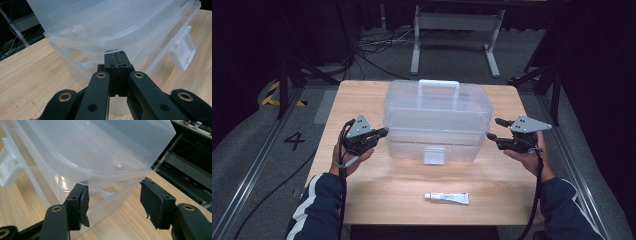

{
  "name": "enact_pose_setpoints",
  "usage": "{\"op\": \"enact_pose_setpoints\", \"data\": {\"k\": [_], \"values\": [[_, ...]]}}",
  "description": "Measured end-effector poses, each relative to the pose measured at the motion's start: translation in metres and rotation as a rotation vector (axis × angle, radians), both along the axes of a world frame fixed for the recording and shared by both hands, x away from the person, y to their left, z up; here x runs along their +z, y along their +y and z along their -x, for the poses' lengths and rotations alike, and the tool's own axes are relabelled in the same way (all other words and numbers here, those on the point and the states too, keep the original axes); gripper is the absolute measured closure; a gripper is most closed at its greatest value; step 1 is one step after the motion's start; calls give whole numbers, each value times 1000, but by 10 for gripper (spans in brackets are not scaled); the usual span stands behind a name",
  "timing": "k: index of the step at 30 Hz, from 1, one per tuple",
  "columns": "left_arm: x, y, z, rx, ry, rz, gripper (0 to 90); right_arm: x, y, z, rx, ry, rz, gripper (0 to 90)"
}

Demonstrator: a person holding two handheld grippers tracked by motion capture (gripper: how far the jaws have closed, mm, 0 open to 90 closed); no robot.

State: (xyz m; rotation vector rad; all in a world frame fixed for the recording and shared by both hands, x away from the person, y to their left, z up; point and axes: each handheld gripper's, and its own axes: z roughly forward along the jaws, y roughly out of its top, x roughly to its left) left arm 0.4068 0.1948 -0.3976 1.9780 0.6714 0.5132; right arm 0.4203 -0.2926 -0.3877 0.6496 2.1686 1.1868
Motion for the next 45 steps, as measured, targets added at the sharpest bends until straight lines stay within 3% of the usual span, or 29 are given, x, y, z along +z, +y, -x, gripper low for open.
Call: {"op": "enact_pose_setpoints", "data": {"k": [6, 19, 21, 26, 31, 39, 45], "values": [[1, 1, 1, -2, -7, 11, 881, -1, 0, 1, -13, -23, -16, 418], [1, 0, 6, -14, -3, 0, 812, -3, 6, 8, -17, -148, -18, 573], [2, -2, 9, -19, -8, 0, 782, -2, 8, 10, -30, -178, -15, 592], [2, -6, 13, -25, -3, -10, 642, 0, 8, 11, -43, -210, -37, 622], [-2, -11, 17, -37, 15, -18, 560, 1, 10, 12, -56, -242, -37, 653], [-7, -13, 15, -30, 30, -52, 482, 4, 13, 12, -73, -286, -46, 651], [-12, -16, 13, -31, 44, -63, 432, 6, 18, 12, -82, -317, -46, 703]]}}
